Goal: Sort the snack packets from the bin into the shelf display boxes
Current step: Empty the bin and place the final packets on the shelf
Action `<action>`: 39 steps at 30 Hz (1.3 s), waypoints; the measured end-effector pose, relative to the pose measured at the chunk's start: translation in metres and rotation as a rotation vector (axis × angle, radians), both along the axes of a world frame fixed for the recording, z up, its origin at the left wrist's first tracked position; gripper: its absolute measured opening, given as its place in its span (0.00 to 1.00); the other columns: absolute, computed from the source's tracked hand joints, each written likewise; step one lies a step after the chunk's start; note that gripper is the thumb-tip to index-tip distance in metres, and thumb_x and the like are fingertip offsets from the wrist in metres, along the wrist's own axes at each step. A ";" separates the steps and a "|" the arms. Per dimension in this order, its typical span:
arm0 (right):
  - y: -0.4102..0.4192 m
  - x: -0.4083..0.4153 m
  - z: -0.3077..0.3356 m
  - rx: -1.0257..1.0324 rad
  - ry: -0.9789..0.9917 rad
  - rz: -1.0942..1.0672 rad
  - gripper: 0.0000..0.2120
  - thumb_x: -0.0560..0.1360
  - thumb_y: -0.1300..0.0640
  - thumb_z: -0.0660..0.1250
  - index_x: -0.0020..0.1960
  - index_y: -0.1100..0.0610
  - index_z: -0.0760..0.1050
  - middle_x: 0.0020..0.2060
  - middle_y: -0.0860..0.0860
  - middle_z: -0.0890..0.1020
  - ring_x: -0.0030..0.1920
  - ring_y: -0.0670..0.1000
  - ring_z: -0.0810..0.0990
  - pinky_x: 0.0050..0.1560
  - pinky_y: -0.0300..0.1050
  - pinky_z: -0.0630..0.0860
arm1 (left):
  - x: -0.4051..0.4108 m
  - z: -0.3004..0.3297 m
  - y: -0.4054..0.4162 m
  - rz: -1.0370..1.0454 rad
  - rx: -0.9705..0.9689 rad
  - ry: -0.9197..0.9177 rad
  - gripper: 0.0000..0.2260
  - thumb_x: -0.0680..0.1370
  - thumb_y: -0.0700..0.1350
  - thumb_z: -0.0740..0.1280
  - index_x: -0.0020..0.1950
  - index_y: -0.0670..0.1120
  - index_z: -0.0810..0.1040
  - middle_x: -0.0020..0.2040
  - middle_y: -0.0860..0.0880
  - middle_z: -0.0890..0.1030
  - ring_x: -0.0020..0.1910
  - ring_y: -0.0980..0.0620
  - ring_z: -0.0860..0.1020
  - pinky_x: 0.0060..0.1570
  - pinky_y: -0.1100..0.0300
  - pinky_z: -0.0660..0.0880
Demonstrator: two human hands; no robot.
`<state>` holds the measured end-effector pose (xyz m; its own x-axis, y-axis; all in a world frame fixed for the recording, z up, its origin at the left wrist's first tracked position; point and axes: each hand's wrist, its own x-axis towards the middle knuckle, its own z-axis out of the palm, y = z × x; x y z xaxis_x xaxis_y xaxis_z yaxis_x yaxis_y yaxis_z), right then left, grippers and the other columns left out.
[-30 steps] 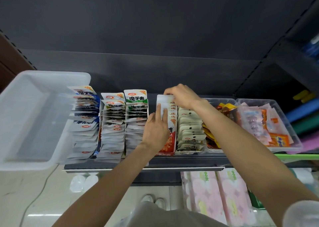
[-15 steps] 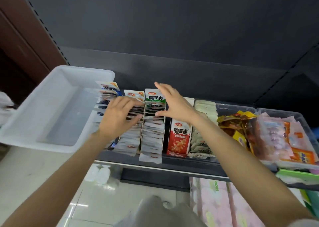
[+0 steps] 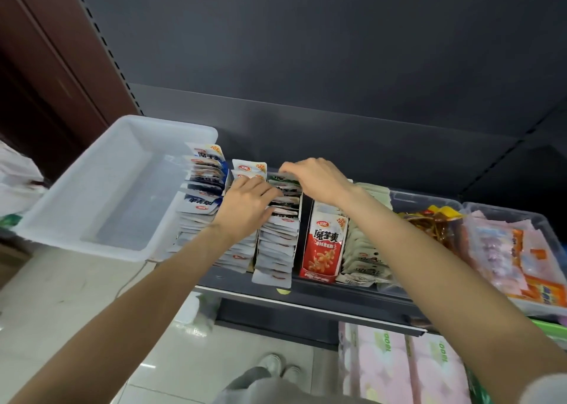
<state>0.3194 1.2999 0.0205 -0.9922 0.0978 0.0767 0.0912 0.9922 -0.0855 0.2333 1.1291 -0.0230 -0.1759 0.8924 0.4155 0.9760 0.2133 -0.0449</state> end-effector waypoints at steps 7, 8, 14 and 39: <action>0.013 -0.006 0.019 -0.338 0.004 -0.095 0.15 0.80 0.64 0.57 0.60 0.54 0.78 0.46 0.49 0.82 0.33 0.42 0.70 0.43 0.39 0.67 | -0.017 0.005 0.006 -0.075 -0.146 0.017 0.21 0.66 0.50 0.77 0.56 0.46 0.80 0.50 0.48 0.82 0.51 0.47 0.80 0.51 0.53 0.74; 0.012 -0.007 0.019 -0.337 -0.005 -0.092 0.15 0.80 0.64 0.57 0.60 0.54 0.78 0.44 0.48 0.81 0.31 0.41 0.70 0.42 0.40 0.67 | -0.019 0.004 0.008 -0.083 -0.155 0.006 0.20 0.67 0.50 0.76 0.56 0.47 0.79 0.49 0.48 0.83 0.50 0.48 0.80 0.52 0.53 0.74; 0.014 -0.008 0.011 -0.254 -0.045 -0.084 0.13 0.80 0.62 0.56 0.61 0.54 0.74 0.29 0.40 0.69 0.28 0.41 0.69 0.33 0.39 0.63 | -0.023 0.000 0.016 -0.084 -0.176 0.058 0.14 0.69 0.48 0.74 0.52 0.48 0.78 0.40 0.50 0.83 0.40 0.49 0.81 0.51 0.57 0.65; 0.001 -0.010 -0.009 -0.040 -0.016 -0.078 0.08 0.79 0.60 0.60 0.55 0.55 0.76 0.44 0.53 0.83 0.45 0.55 0.81 0.48 0.51 0.76 | -0.034 0.004 0.020 -0.101 0.076 -0.066 0.05 0.69 0.41 0.75 0.40 0.50 0.83 0.30 0.53 0.81 0.30 0.51 0.78 0.45 0.55 0.62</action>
